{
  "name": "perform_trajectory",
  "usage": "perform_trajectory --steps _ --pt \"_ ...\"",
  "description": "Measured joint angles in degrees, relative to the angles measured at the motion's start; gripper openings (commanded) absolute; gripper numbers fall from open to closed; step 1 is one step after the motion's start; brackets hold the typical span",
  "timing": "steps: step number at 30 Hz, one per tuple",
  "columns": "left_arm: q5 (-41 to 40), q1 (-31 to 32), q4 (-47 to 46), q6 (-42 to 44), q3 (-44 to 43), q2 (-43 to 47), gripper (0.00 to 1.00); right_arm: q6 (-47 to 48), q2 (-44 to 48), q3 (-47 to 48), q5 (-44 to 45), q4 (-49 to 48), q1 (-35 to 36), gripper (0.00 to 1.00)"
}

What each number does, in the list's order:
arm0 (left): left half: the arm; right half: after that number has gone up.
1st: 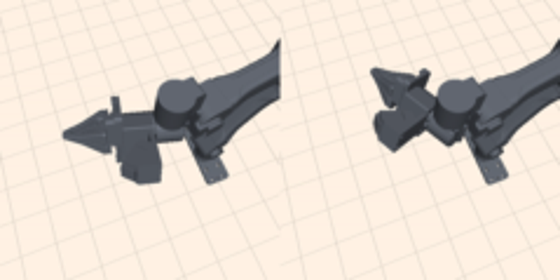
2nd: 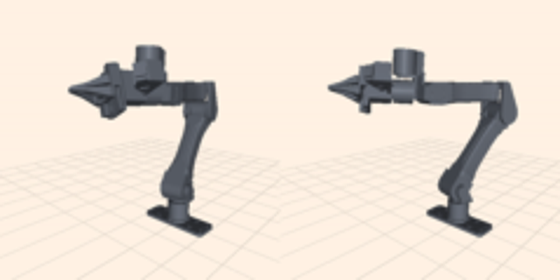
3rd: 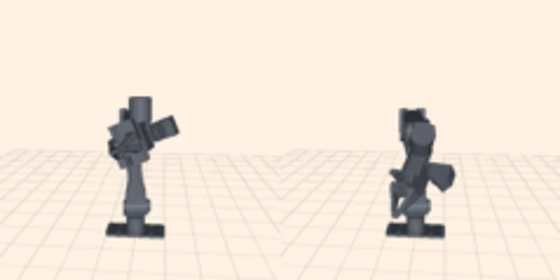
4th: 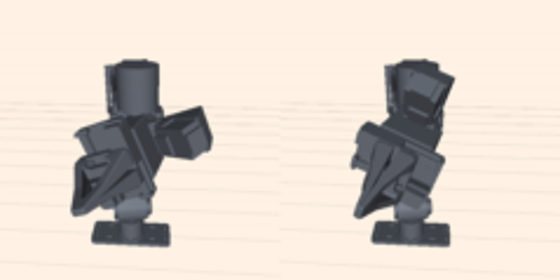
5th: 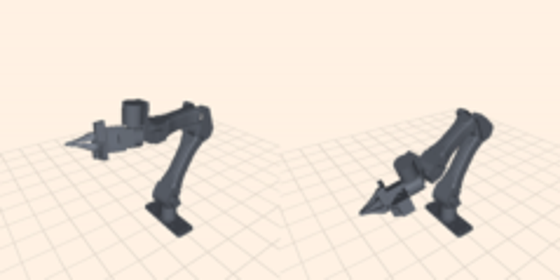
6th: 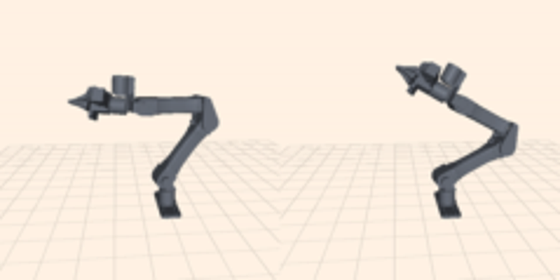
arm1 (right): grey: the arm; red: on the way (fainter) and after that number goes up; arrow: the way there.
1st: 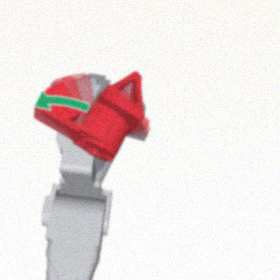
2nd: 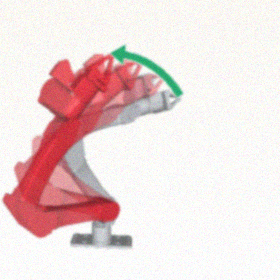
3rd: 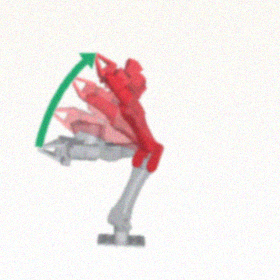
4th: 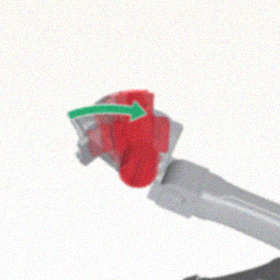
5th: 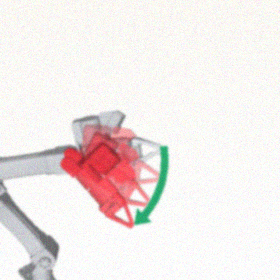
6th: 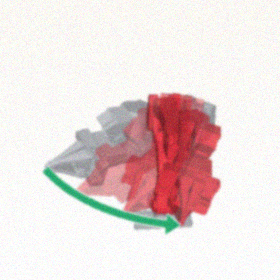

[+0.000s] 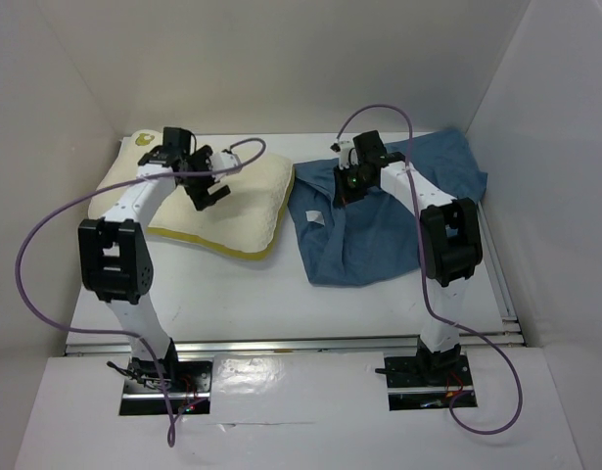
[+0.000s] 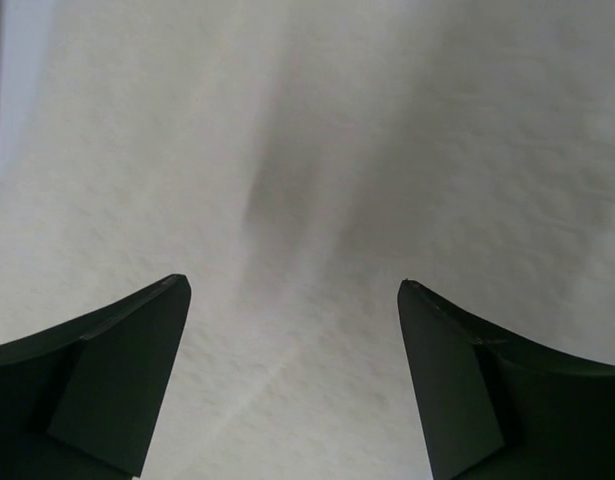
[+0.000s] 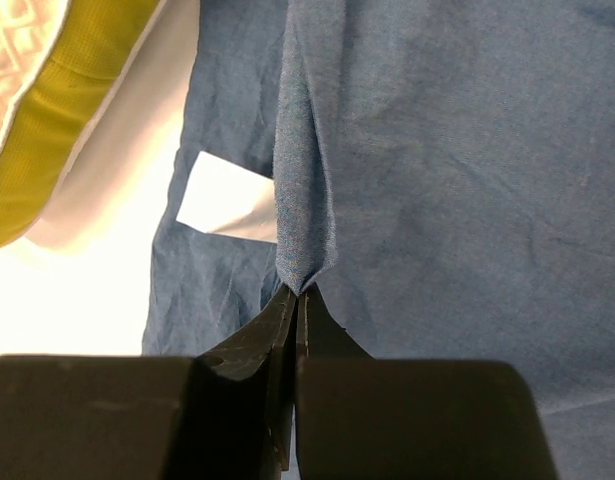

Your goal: Put the pillow into the pillowcase

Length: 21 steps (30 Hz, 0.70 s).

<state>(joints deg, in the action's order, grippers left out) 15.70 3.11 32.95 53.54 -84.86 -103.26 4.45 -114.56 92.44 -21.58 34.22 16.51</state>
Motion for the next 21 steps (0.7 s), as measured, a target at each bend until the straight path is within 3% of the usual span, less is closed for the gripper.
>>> perform_trajectory --steps 6,11,16,21 --pt "6.4 -3.5 6.7 2.3 -24.8 -14.7 0.99 1.0 0.0 0.0 -0.6 0.2 0.0 0.00" --pt "10.7 -3.5 17.0 3.9 -36.4 -22.8 0.99 1.5 -0.1 0.0 -0.9 0.8 -0.1 0.00" --pt "13.9 -3.3 28.0 7.9 -38.2 -26.8 0.99 2.2 -0.2 0.0 -1.6 1.0 -0.5 0.00" --pt "15.5 -3.3 30.5 11.3 -32.7 -25.7 0.99 2.5 -0.3 0.0 -2.3 1.3 -1.1 0.00"
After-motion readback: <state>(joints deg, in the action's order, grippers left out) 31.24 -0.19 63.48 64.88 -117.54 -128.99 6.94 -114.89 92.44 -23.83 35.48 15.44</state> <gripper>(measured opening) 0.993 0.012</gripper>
